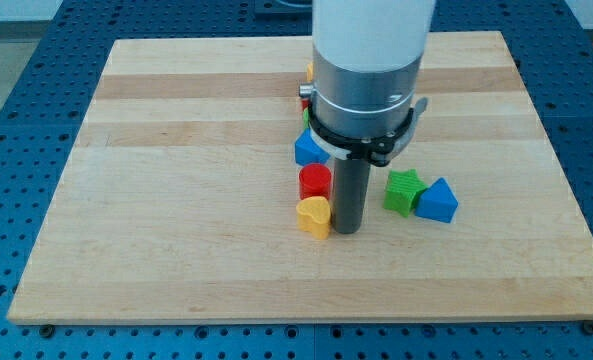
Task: Move the green star towards the bottom
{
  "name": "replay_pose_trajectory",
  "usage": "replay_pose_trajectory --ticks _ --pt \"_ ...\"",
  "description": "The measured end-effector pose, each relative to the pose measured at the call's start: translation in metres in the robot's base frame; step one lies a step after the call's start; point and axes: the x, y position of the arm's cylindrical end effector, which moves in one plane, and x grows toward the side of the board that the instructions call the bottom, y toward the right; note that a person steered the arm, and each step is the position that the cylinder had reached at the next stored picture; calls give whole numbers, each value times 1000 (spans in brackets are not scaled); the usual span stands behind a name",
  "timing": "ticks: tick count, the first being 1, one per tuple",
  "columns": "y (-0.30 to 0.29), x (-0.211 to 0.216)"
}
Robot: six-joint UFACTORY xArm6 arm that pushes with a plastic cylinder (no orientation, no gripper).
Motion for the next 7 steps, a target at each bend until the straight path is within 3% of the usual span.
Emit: replay_pose_trajectory --ticks 6,7 --pt "-23 0" --pt "29 4"
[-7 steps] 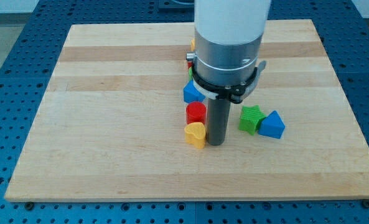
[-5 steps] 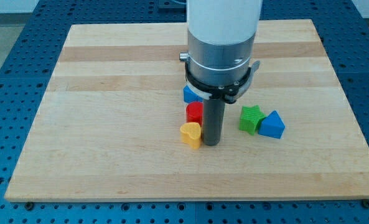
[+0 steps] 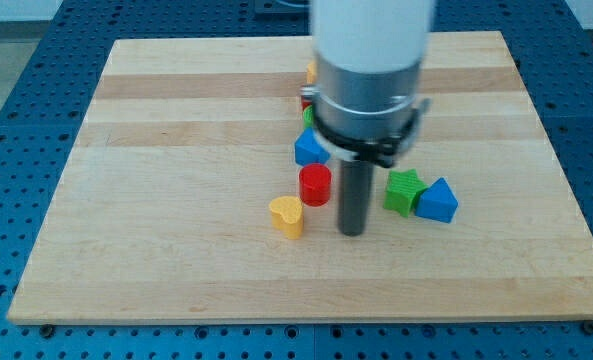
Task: Move the green star towards the bottom
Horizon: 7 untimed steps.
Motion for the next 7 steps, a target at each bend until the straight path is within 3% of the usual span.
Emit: replay_pose_trajectory --ticks 3,5,7 --pt "83 8" --pt "106 4" --pt "127 -70"
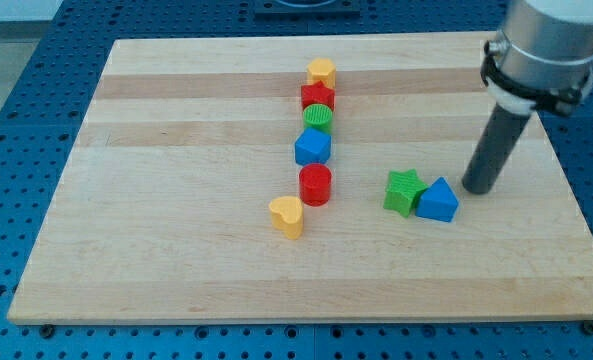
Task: Move the green star towards the bottom
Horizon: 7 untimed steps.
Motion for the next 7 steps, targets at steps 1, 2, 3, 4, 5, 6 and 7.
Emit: replay_pose_trajectory --ticks 1,2,3,4,5,6,7 --pt "-32 -32" --pt "-52 -32" --pt "-69 -29" --pt "-74 -28" --pt "-79 -18" --pt "-79 6" --pt "-79 32"
